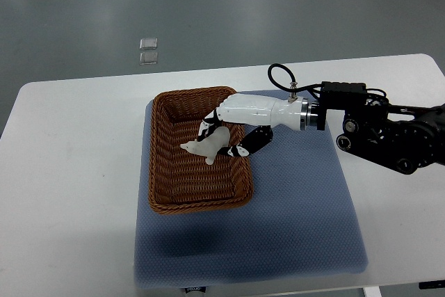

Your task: Place white bear in brown basket with right hand

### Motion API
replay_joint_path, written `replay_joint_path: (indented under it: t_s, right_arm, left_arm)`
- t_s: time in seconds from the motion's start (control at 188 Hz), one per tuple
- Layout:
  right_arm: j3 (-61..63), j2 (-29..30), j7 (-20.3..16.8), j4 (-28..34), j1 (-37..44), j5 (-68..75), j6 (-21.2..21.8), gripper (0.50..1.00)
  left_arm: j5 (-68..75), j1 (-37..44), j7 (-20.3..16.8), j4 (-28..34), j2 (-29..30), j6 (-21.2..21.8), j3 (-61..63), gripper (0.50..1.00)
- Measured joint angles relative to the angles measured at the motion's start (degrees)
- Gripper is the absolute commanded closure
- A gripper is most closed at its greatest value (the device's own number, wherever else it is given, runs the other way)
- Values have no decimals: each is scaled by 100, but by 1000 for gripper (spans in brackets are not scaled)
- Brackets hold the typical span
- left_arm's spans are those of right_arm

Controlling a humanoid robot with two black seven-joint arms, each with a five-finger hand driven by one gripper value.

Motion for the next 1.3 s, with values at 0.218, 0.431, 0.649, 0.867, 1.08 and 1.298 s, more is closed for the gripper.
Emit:
replay_joint_path:
  t_s: [0.218,0.431,0.649,0.867,1.08,1.298]
  right_arm:
    - [-12,2,1,1,-11,-6,-275,587]
    - [62,-45,1,-44,-52,61,-419,587]
    - [542,-106,1,-226,-228,489,-512,587]
    - [1263,-120,-53,-566,-548,1680,-481,587]
    - [1484,-126,-506,-1051,-720,3891,-527,587]
    - [1489,-129,-900,-1409,-836,6210,-542,587]
  left_arm:
    - [1,1,0,0,0,0,2,500]
    - [1,0,0,0,0,0,2,500]
    - [1,-1,0,0,0,2,2,500]
    - [-2,1,0,0,0,2,2,500]
    - [-2,0,0,0,0,2,3,500]
    - [-2,1,3,0,0,2,2,500]
